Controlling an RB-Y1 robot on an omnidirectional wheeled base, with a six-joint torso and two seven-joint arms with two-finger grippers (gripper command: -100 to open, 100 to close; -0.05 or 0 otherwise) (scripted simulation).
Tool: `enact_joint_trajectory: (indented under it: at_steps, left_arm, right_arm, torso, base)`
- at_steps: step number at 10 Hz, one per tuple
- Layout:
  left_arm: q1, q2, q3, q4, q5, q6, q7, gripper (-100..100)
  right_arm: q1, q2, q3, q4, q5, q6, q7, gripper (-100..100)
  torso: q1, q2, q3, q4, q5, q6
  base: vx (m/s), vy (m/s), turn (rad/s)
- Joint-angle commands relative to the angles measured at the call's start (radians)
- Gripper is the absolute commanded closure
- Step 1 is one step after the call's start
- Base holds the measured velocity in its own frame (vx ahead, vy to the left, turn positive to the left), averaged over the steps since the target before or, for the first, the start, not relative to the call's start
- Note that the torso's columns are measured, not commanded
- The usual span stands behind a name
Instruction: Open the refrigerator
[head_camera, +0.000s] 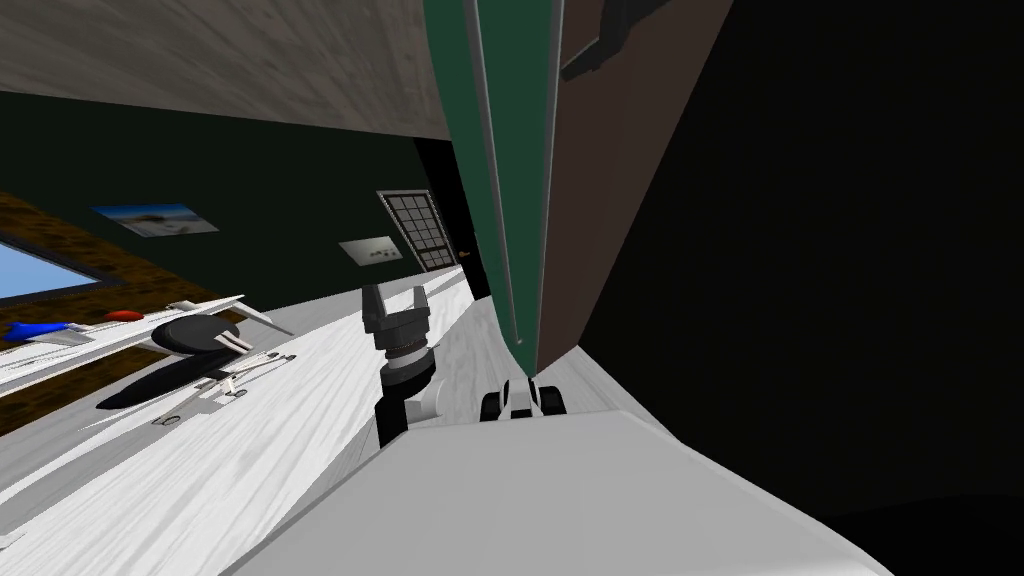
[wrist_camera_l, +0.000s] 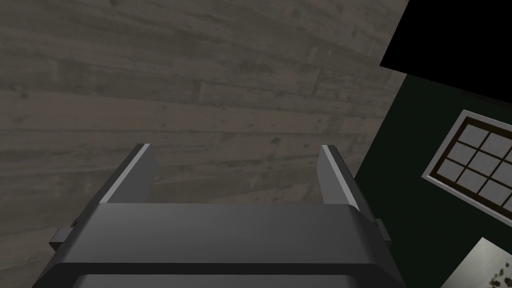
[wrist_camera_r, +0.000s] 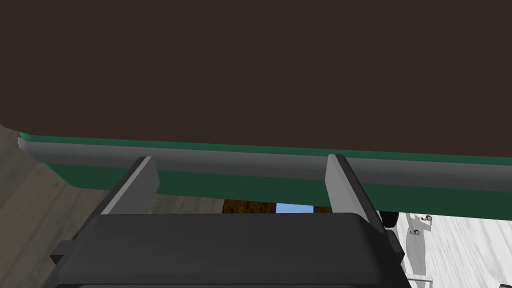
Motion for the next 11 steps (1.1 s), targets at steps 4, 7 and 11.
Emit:
enact_joint_trajectory:
  at_steps: [4,7,11]
  left_arm:
    - [0.0,0.0,0.0,0.0,0.0,0.0,0.0,0]
    - [0.0,0.0,0.0,0.0,0.0,0.0,0.0,0]
    - [0.0,0.0,0.0,0.0,0.0,0.0,0.0,0]
  right_arm:
    - [-0.044,-0.118,-0.078,0.046,0.022,-0.009,0.011,-100]
    - [-0.046,-0.122,-0.079,0.051,0.018,-0.015,0.009,-100]
    - [-0.055,-0.134,-0.053,0.077,0.034,-0.016,-0.002,100]
  torso:
    - [-0.009,-0.004,-0.003,-0.002,-0.006,0.004]
    - [-0.018,0.0,0.002,0.0,-0.011,0.008]
    - [-0.006,0.011,0.01,0.004,-0.006,0.007]
  base:
    - [0.013,0.06,-0.052]
    - [0.042,0.043,-0.025]
    - [-0.028,0.165,-0.091]
